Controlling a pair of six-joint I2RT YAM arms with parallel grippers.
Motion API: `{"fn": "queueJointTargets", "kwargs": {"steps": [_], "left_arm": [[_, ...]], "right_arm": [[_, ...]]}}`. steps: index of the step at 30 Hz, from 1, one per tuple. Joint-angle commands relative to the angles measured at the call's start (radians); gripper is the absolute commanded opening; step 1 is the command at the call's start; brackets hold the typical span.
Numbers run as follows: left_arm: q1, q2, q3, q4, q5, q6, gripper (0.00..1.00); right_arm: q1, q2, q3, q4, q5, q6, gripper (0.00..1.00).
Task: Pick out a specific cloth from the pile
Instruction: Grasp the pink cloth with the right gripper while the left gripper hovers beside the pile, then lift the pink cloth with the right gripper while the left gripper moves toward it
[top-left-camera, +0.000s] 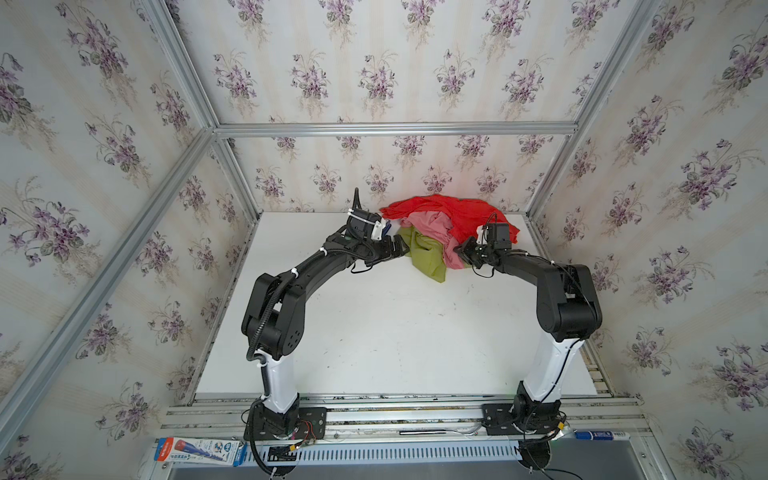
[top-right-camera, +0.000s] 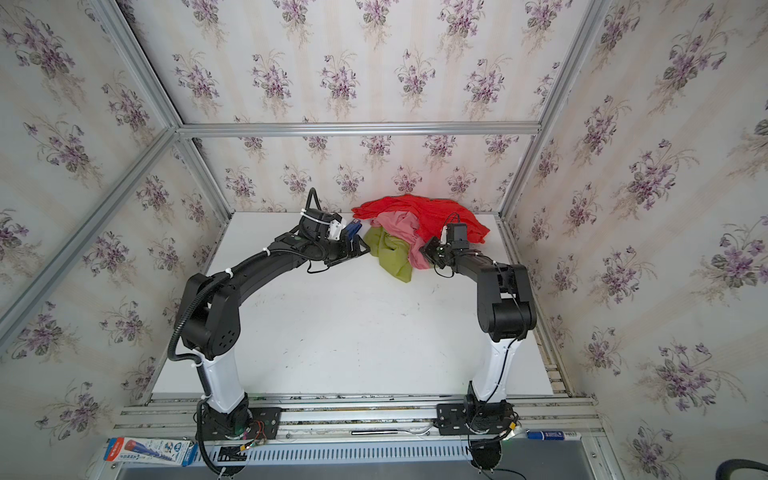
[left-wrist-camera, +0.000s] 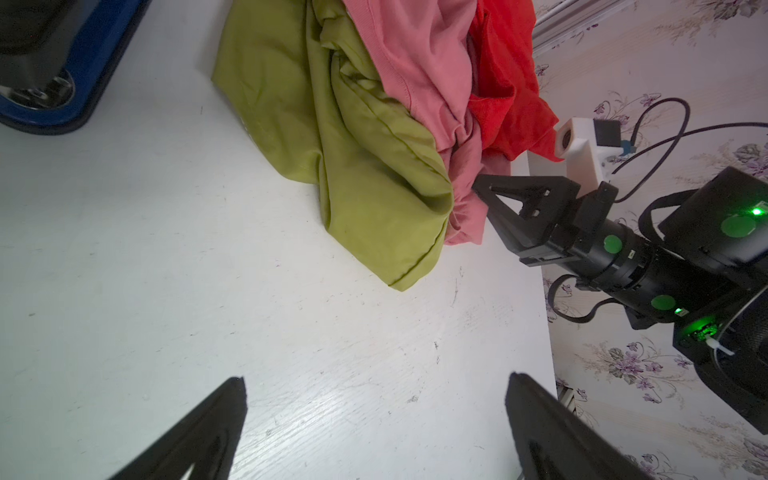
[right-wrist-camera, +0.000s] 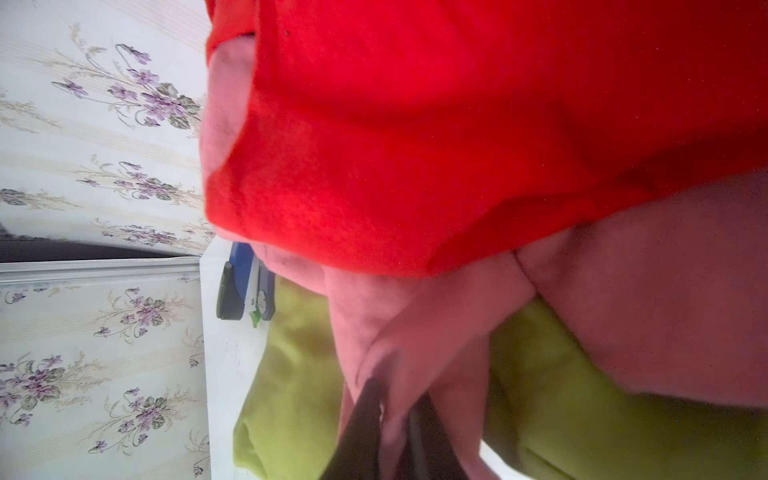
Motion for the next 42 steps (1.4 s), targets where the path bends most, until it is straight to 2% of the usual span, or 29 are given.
{"fn": "queueJointTargets", "kwargs": {"steps": [1, 18, 42], "left_arm": [[0.0, -0.017, -0.008, 0.005, 0.0, 0.002, 1.0], [0.019, -0.085, -0.059, 0.002, -0.017, 0.018, 1.0], [0.023, -0.133, -0.11, 0.003, -0.036, 0.021, 1.0]], "right_arm": [[-0.001, -0.015, 0.025, 0.014, -0.023, 0.017, 0.16], [-0.001, -0.083, 0.075, -0.02, -0.025, 0.017, 0.06], [-0.001, -0.121, 0.159, -0.019, -0.028, 0.04, 0.03]]}}
